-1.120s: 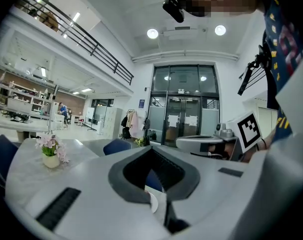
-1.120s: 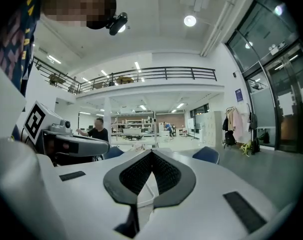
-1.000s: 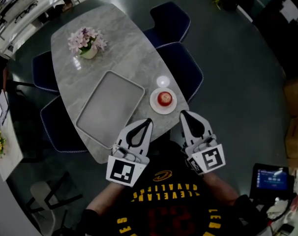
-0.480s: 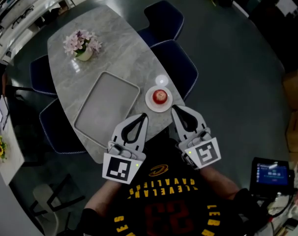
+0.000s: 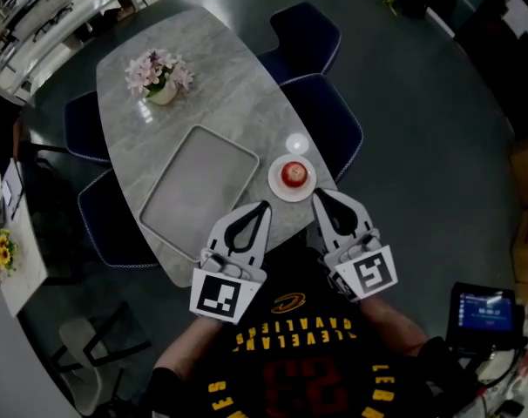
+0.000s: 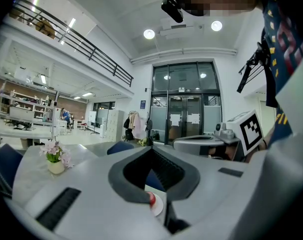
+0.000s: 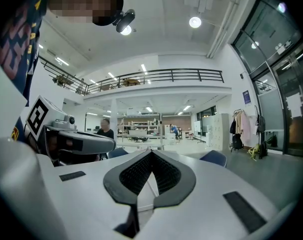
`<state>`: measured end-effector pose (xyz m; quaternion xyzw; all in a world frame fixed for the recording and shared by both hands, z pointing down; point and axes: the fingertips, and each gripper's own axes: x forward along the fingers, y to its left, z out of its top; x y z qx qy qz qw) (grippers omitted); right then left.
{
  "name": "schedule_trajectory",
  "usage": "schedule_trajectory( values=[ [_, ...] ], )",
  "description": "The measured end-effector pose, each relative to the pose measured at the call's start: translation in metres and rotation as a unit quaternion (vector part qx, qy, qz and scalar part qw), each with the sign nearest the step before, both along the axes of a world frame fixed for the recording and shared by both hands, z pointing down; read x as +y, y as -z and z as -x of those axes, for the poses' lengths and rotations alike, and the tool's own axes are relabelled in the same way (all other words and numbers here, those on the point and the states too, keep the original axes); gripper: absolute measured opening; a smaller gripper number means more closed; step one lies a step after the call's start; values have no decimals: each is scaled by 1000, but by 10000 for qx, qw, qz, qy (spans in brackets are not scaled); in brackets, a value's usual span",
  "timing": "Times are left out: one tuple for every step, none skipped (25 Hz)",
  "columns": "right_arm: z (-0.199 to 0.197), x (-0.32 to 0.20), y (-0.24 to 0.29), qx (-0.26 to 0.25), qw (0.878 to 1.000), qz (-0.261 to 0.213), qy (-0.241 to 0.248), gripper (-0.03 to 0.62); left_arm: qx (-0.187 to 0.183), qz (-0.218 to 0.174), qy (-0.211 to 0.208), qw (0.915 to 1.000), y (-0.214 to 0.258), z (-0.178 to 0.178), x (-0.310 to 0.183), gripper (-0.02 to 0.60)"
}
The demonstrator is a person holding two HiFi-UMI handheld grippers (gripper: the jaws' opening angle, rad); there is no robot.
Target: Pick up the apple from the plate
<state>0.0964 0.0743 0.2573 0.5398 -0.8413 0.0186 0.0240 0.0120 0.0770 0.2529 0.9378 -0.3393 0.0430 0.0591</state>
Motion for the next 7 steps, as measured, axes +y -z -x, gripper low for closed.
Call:
schedule_trajectory(
  values=[
    [2,0,0,-35,10000,-21,31,6,-2,8,13,10000,0,1,0,0],
    [5,0,0,-72,9999,-54,64,6,-2,15,22,10000,-1,3,0,0],
    [9,0,1,-97,9999,-81,92,5,-1,20,30,10000,-1,6,0,0],
    [11,0,1,-108,9998,-95,109,6,0,24,36,10000,-2,7,0,0],
    [12,0,1,-110,9998,-100,115,6,1,25,42,10000,-2,8,0,0],
    [12,-1,1,-108,9998,-101,117,6,2,23,45,10000,-2,8,-1,0],
    [12,-1,1,-104,9998,-101,115,6,1,19,48,10000,-2,8,-2,0]
  ],
)
